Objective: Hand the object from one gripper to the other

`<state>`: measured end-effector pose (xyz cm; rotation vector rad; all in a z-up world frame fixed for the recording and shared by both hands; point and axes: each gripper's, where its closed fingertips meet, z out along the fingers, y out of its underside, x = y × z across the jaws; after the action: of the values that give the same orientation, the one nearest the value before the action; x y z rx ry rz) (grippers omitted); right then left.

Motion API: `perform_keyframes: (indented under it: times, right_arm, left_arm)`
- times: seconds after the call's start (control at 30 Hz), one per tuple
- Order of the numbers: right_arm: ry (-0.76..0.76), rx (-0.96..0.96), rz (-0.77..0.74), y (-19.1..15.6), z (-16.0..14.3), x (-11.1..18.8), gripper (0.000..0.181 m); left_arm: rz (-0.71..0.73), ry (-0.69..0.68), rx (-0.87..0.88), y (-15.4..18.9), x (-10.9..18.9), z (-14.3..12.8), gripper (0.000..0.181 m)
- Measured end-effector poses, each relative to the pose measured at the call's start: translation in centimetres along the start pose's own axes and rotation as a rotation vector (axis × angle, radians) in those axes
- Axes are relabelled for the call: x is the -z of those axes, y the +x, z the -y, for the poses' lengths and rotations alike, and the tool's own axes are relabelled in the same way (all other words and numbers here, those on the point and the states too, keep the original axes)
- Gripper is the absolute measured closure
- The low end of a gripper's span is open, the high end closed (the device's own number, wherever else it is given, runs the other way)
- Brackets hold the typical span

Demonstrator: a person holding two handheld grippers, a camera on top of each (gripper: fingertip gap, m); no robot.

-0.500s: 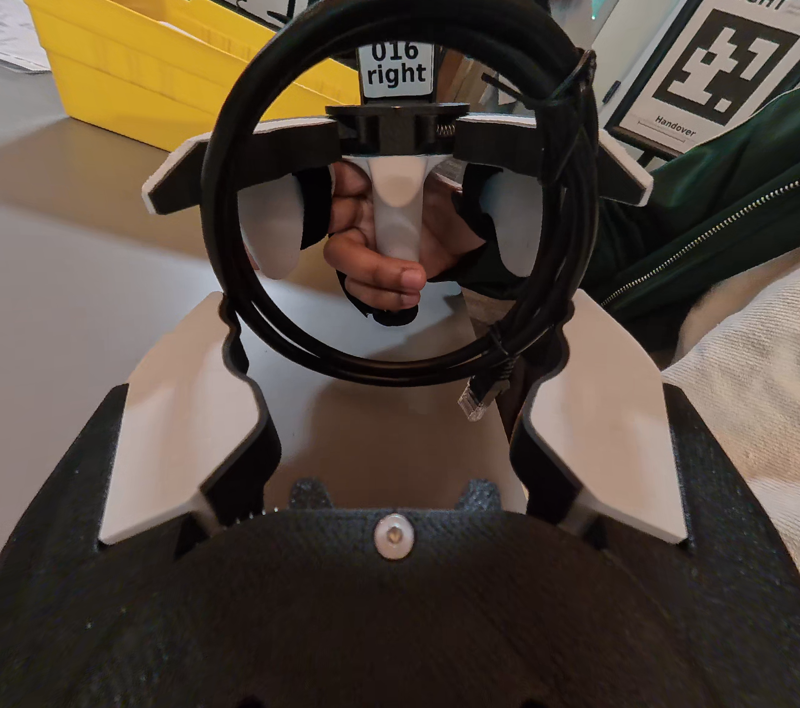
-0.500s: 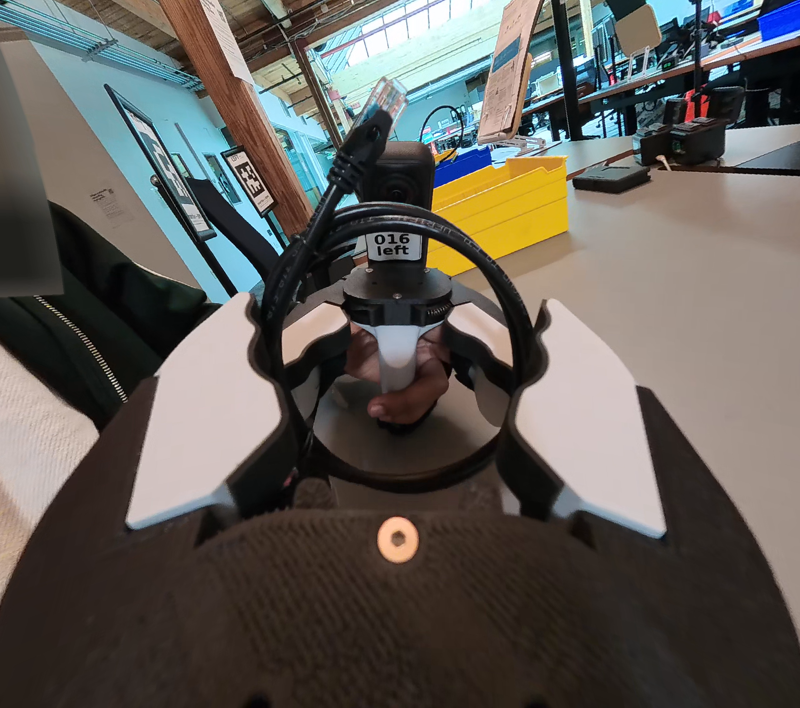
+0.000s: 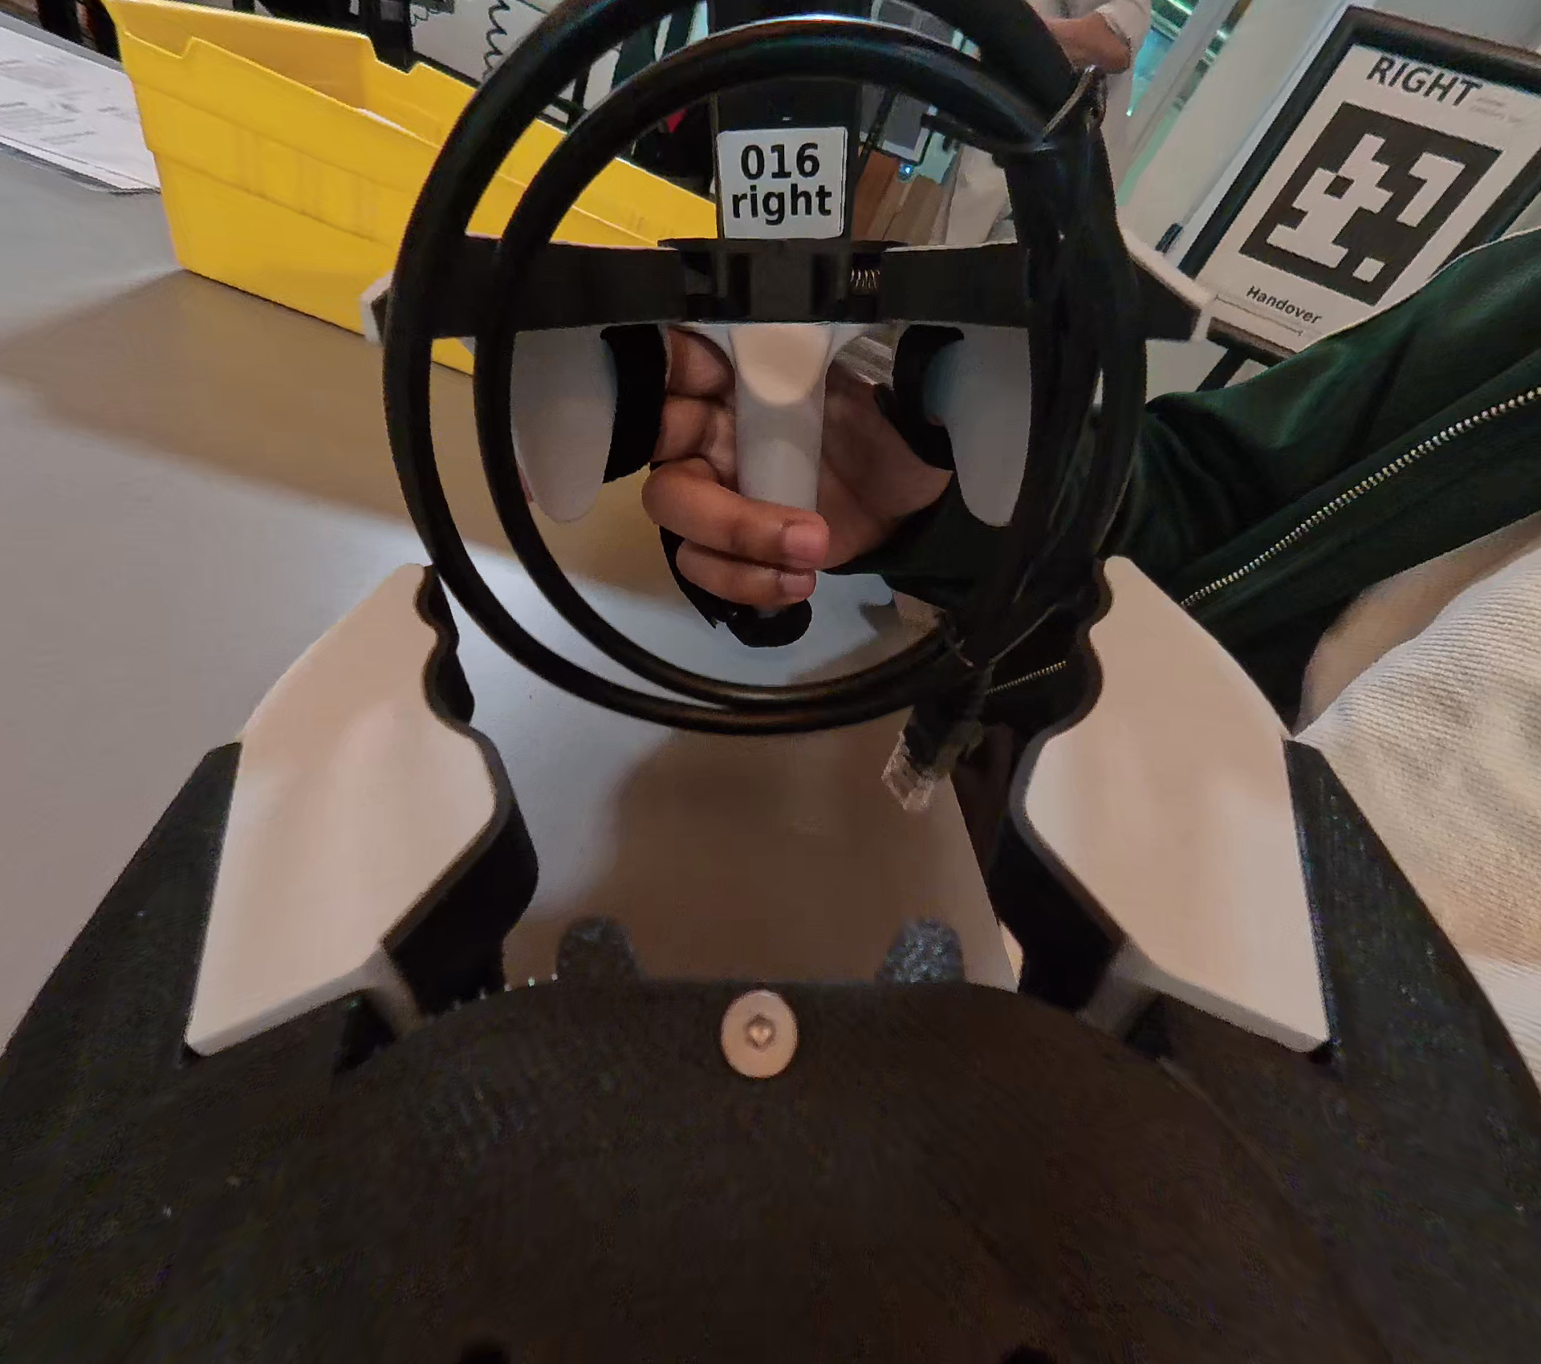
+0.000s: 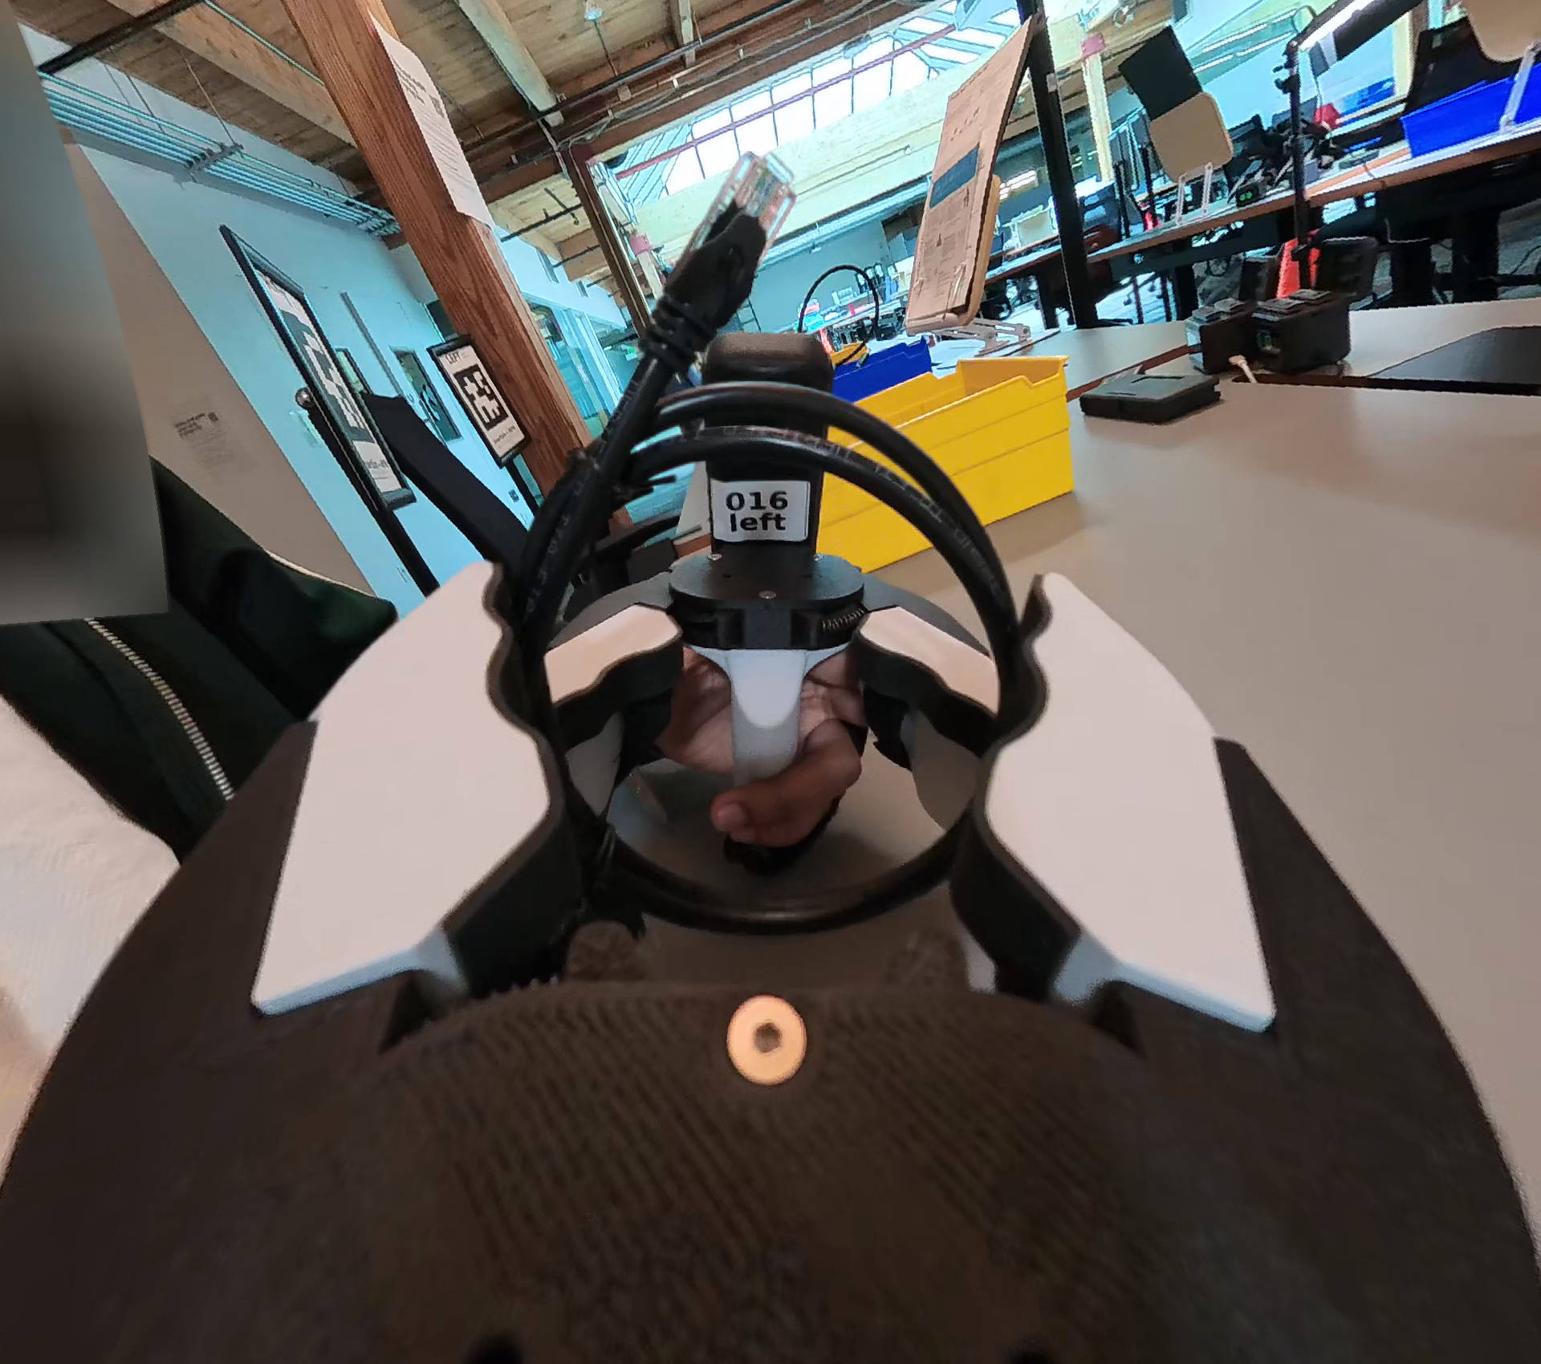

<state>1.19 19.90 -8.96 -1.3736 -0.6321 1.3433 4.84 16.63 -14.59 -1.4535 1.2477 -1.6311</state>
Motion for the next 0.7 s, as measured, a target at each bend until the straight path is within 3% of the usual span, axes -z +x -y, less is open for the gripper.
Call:
perform_keyframes:
  times: [0.37,0.53,0.63,0.7]
  right_arm:
    - [0.050,-0.043,0.028,-0.1,0.8,0.3,0.070]
    - [0.123,-0.173,0.138,-0.9,1.6,0.4,0.070]
    - [0.166,-0.247,0.214,-1.8,2.2,0.4,0.071]
    - [0.195,-0.277,0.256,-2.4,2.7,0.5,0.072]
  left_arm:
    - [-0.012,0.049,0.058,-0.4,0.5,0.6,0.050]
    - [-0.091,0.140,0.178,-0.5,1.1,1.7,0.056]
    - [-0.258,0.197,0.284,0.9,1.9,2.6,0.089]
    - [-0.307,0.230,0.333,1.1,2.3,3.0,0.096]
